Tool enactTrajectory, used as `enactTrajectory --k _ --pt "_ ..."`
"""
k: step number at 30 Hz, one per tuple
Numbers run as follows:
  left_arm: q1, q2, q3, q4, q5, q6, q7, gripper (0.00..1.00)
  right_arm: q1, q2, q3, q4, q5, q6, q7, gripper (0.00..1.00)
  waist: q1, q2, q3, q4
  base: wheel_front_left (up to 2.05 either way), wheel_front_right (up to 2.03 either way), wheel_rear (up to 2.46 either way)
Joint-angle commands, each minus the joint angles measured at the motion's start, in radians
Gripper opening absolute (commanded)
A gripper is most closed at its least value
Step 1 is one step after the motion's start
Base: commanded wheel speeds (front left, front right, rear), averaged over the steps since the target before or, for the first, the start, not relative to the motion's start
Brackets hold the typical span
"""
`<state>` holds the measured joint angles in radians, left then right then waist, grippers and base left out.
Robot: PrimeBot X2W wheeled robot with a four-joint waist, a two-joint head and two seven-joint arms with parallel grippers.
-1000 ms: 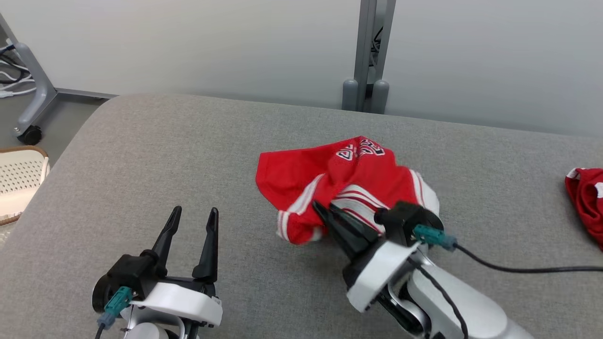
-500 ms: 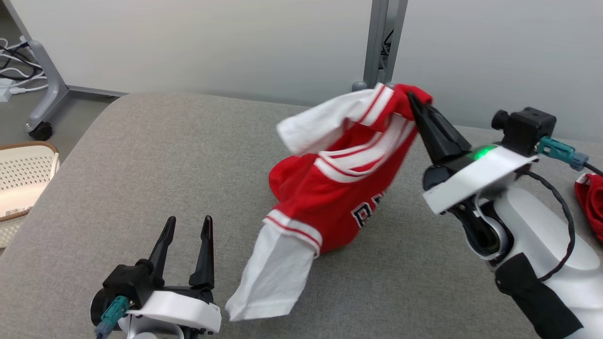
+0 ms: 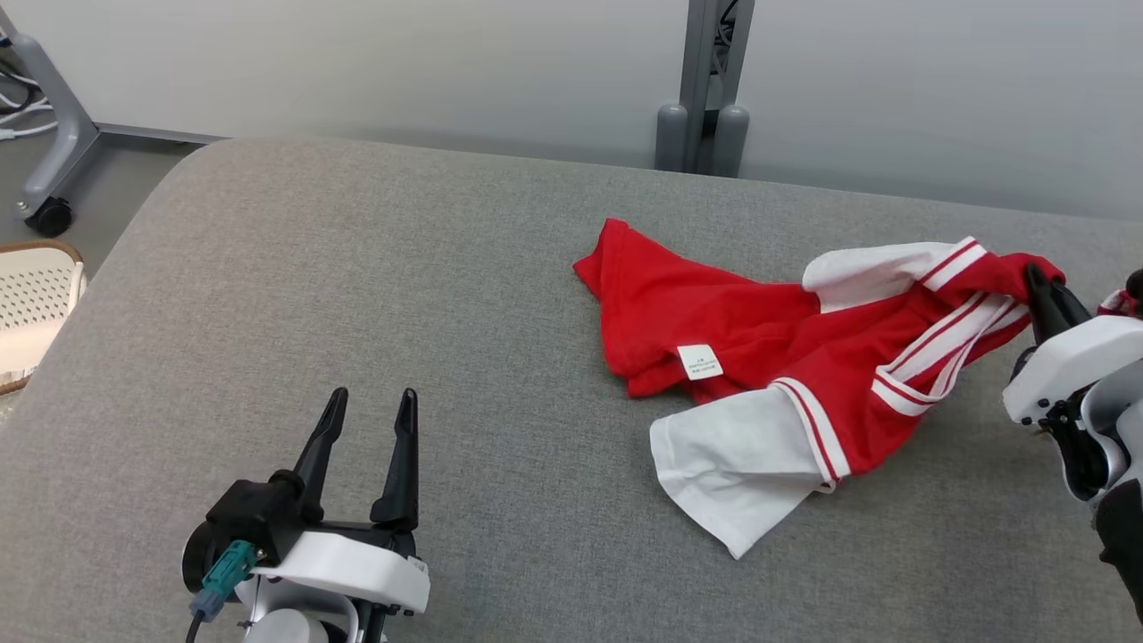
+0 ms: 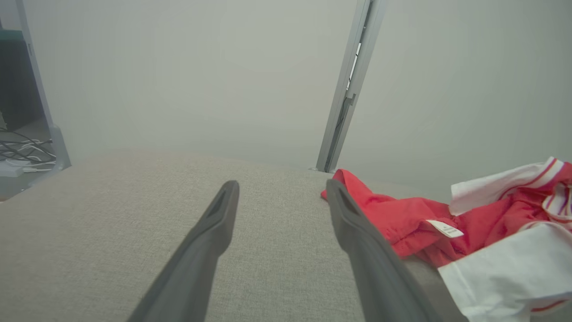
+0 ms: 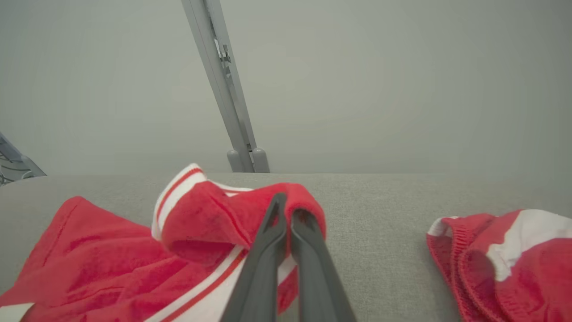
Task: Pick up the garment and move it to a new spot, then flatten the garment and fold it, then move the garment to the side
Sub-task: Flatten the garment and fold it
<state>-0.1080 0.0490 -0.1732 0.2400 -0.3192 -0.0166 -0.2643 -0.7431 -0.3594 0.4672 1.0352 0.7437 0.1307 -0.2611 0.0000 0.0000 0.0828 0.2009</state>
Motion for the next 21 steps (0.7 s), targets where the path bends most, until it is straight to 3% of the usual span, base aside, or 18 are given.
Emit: enactTrajectory --k 1,2,3,16,21 --pt "-0.009 0.003 0.001 0.002 0.0 -0.001 0.0 1.0 -0.012 -0.007 -0.004 0.027 -0.021 0.0 -0.004 0.13 0.0 0.0 0.004 -0.004 0.0 0.0 0.0" --pt "-0.011 0.003 0.0 0.002 0.001 -0.001 0.0 1.0 -0.027 -0.009 -0.012 0.051 -0.043 0.0 -0.004 0.65 0.0 0.0 0.007 -0.008 0.0 0.0 0.0" --pt "-0.014 0.003 0.0 0.003 0.002 -0.001 0.0 1.0 -0.037 -0.005 -0.021 0.074 -0.059 0.0 -0.004 1.0 0.0 0.0 0.008 -0.011 0.0 0.0 0.0" --pt "0.004 0.003 0.006 0.015 0.015 -0.004 0.0 1.0 -0.065 0.078 -0.047 0.091 -0.11 0.0 -0.004 1.0 0.0 0.0 -0.051 -0.089 0.0 0.0 0.0" --pt "0.019 0.003 0.005 0.015 0.016 -0.004 0.0 1.0 -0.048 0.097 -0.02 0.07 -0.055 0.0 0.101 1.0 0.0 0.0 -0.078 -0.114 0.0 0.0 0.0"
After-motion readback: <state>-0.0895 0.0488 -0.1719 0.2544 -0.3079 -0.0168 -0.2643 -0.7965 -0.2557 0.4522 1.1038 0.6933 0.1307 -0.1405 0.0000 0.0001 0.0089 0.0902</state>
